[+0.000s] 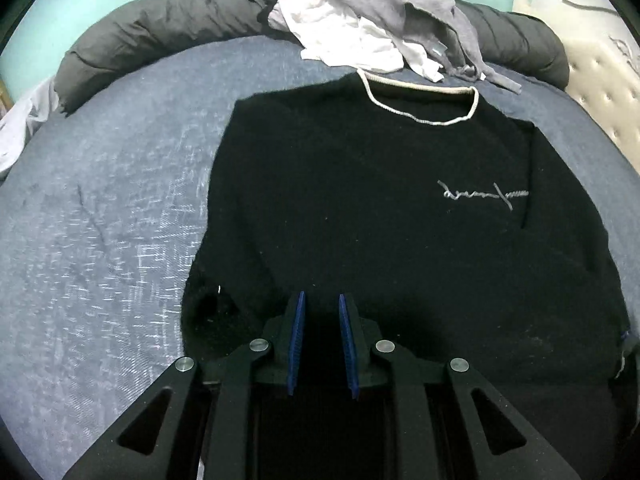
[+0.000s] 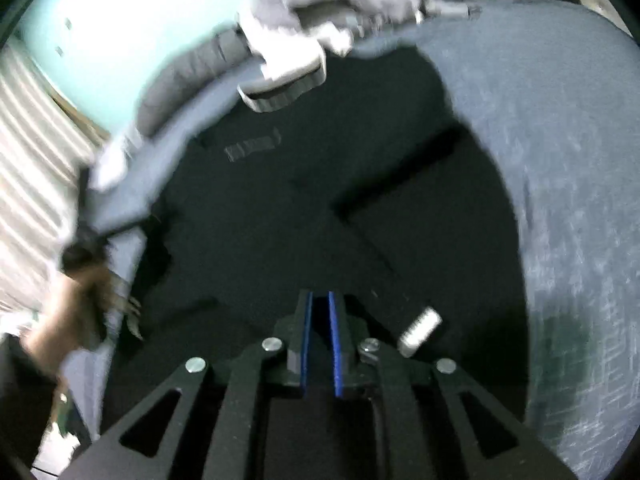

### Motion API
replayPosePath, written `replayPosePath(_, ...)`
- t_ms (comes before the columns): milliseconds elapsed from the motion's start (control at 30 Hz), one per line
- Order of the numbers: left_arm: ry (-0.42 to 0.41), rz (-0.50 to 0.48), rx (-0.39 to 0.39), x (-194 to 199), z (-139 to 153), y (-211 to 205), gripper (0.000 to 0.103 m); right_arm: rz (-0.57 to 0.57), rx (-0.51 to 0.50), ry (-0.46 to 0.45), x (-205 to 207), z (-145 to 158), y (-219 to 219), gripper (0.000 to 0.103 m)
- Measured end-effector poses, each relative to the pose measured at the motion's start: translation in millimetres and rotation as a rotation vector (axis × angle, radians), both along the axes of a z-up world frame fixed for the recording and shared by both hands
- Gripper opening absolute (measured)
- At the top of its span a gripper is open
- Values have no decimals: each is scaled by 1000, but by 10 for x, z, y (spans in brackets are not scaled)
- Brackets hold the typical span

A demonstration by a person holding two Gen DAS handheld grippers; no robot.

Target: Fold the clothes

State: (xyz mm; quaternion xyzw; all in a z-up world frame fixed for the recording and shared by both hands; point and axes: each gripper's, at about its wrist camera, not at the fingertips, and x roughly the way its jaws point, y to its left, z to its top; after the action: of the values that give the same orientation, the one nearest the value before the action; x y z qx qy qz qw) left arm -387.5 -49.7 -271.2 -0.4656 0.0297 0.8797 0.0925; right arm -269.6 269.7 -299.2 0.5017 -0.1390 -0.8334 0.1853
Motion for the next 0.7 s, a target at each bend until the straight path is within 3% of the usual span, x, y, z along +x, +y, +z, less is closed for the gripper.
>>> replayPosePath(100,22,-57,30,160,112,145,20,-34,-34,-25,-5,-33,89,8)
replayPosePath(233,-15,-140,6,330,-43,402,20,-66,-27,-22,1,0,174,8)
replayPosePath(300,-24,-136,-3,346,-158,441,20,-67,-44,-41,-3,-42,205,8)
replayPosePath(367,-30,-112,36,333,-209,398,20,-67,-57,-51,4,-46,216,8)
replayPosePath(467,-49,-84,93,339,-106,282,20,-90,-80,-45,25,8,282,8)
replayPosePath(533,-44,-70,91,416,14,186,20,-120,-91,-35,38,61,364,9)
replayPosePath(567,-40,-61,94,469,63,132,21,-136,-94,-31,57,96,418,11)
replayPosePath(633,-48,-38,104,605,144,-7,27,-166,-96,-20,97,177,515,32)
replayPosePath(700,-72,-14,115,753,195,-166,29,-184,-101,-9,148,267,605,37)
